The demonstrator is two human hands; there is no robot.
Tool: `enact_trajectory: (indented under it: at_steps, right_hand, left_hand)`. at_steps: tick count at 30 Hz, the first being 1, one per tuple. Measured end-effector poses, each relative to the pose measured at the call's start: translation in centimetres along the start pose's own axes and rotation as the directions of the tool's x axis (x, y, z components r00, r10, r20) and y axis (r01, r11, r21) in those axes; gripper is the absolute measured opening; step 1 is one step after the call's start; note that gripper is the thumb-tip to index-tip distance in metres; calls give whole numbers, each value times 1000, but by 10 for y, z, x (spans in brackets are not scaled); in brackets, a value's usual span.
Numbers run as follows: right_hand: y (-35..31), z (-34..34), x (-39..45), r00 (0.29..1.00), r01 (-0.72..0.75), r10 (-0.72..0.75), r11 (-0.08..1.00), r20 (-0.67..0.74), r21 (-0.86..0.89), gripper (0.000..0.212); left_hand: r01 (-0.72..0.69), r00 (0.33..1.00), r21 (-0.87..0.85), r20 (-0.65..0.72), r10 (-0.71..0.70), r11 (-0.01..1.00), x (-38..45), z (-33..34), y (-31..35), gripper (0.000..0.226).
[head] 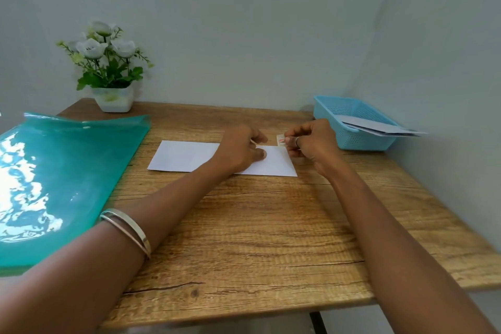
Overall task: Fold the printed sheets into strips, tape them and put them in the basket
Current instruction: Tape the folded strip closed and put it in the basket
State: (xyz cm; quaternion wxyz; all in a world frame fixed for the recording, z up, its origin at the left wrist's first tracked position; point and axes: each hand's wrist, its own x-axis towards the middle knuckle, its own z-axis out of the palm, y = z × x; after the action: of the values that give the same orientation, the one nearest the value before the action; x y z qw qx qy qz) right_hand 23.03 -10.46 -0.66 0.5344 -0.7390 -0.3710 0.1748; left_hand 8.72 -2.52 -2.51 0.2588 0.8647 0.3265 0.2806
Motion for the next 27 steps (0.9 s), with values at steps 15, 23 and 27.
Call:
enact_trajectory:
  at_steps: [15, 23, 27]
  right_hand:
    - [2, 10, -2, 1000, -10, 9, 986, -7, -168, 24]
    - [3, 11, -3, 1000, 15, -17, 978, -12, -209, 14]
    - [4, 12, -2, 999, 32, -32, 968, 3, -249, 12]
  left_hand:
    - [-55, 997, 148, 57, 47, 987, 2, 10, -5, 36]
    - [-97, 994, 177, 72, 85, 979, 2, 10, -5, 30]
    - [-114, 992, 172, 70, 103, 978, 1, 10, -5, 31]
